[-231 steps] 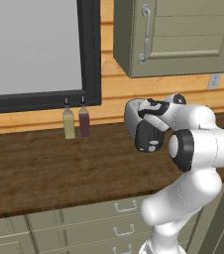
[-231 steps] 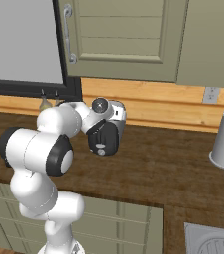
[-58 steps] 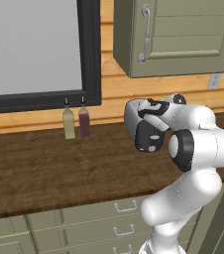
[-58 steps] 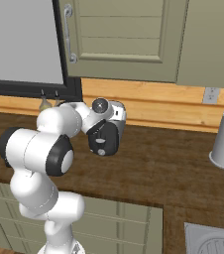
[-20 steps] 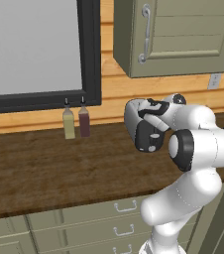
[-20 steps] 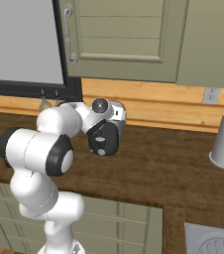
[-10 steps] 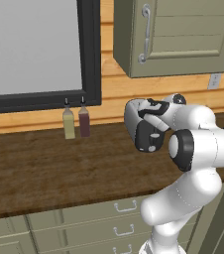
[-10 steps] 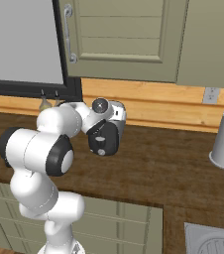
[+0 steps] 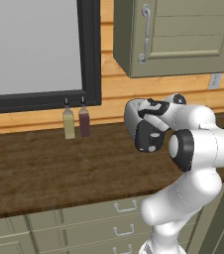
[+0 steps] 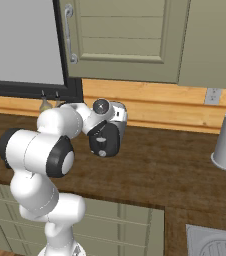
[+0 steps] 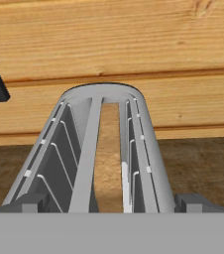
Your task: Start the toaster. Once the lever pops up, take the bread to the plate on the dining counter.
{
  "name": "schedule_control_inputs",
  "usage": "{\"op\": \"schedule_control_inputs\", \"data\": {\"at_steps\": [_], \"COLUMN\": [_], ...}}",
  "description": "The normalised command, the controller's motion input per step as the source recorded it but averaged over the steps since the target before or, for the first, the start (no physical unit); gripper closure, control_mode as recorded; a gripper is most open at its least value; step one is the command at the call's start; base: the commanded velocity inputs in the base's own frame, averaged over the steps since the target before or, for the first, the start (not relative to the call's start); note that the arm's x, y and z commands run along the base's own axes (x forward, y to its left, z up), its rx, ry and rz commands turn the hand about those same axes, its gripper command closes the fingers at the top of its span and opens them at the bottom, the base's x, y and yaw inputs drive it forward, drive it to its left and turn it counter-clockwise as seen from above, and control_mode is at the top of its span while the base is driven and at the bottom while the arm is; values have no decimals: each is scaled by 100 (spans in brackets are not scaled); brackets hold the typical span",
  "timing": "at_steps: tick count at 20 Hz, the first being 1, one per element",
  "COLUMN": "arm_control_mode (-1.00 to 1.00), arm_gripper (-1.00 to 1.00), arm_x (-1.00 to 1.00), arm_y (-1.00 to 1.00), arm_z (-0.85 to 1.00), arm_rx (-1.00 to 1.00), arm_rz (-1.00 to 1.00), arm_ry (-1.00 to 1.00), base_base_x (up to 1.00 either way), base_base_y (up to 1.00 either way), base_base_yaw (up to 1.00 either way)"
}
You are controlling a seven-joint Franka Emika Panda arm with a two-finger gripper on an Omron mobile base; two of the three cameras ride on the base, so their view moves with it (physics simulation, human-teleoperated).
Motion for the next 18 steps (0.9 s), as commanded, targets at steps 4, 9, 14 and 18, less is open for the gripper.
{"op": "schedule_control_inputs", "data": {"at_steps": [4,9,14,18], "arm_control_mode": [-100,-100,-100,-100], "arm_gripper": [-100,-100,-100,-100], "arm_x": [0,0,0,0], "arm_y": [0,0,0,0], "arm_z": [0,0,0,0], "arm_rx": [0,0,0,0], "arm_rz": [0,0,0,0], "arm_ry": [0,0,0,0], "base_base_x": [0,0,0,0], "base_base_y": [0,0,0,0], "base_base_yaw": [0,0,0,0]}}
